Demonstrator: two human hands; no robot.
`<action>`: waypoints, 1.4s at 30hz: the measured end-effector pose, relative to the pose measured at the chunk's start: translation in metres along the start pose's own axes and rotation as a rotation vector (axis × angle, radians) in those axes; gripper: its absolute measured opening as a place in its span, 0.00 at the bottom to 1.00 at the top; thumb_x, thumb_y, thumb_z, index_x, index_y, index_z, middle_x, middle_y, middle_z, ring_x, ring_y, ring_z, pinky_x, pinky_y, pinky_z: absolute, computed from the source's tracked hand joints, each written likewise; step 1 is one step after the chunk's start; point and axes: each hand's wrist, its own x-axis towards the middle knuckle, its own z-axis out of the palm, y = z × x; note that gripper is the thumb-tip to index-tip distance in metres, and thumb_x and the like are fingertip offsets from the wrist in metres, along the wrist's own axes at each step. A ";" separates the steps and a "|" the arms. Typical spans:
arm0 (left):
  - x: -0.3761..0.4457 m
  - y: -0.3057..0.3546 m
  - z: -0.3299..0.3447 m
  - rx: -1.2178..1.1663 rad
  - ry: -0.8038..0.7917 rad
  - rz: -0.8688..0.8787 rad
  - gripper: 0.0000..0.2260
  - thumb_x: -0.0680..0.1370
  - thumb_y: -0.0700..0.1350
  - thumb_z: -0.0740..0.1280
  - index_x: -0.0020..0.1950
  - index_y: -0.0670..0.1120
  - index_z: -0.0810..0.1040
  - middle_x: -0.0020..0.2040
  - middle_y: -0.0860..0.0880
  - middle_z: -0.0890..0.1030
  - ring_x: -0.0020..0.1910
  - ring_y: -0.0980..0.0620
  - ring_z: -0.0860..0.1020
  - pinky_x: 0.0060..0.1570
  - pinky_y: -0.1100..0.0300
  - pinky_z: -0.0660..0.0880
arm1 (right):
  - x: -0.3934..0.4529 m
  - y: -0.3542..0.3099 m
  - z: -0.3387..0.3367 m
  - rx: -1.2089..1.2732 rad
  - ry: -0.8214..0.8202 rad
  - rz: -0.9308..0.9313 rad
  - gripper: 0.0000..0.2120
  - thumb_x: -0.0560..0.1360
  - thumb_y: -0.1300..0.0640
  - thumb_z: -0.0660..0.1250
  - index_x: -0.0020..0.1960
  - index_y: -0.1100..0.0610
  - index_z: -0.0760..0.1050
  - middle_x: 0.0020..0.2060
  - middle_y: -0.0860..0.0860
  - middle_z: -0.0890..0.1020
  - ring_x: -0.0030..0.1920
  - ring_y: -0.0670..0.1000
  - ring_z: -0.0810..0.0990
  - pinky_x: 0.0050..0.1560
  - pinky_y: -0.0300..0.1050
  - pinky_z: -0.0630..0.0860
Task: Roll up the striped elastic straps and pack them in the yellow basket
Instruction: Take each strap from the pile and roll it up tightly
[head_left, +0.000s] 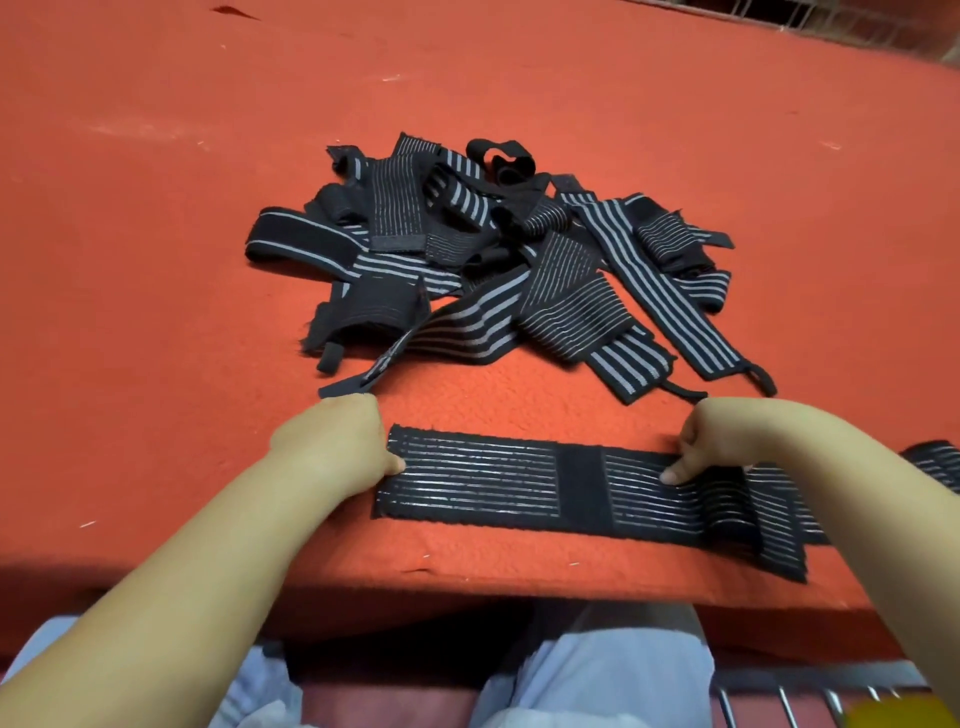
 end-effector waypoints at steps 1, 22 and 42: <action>-0.005 0.010 -0.001 0.089 0.085 0.056 0.09 0.74 0.46 0.67 0.53 0.46 0.73 0.54 0.47 0.78 0.55 0.45 0.77 0.48 0.55 0.72 | -0.001 0.003 0.003 0.017 0.018 -0.012 0.20 0.67 0.38 0.71 0.32 0.52 0.70 0.31 0.48 0.74 0.38 0.52 0.75 0.37 0.43 0.70; -0.004 0.147 0.066 -0.126 -0.039 0.618 0.11 0.73 0.56 0.69 0.45 0.52 0.70 0.47 0.53 0.71 0.53 0.49 0.73 0.56 0.55 0.70 | -0.015 0.087 0.017 -0.006 0.222 0.116 0.23 0.69 0.46 0.73 0.57 0.58 0.78 0.48 0.54 0.81 0.48 0.55 0.76 0.46 0.42 0.71; -0.006 -0.005 0.022 -0.126 0.100 0.040 0.16 0.74 0.57 0.67 0.39 0.47 0.68 0.52 0.45 0.79 0.54 0.44 0.76 0.51 0.55 0.71 | -0.013 -0.116 0.019 0.293 0.263 -0.436 0.14 0.72 0.44 0.70 0.48 0.53 0.72 0.46 0.50 0.79 0.48 0.52 0.76 0.46 0.41 0.67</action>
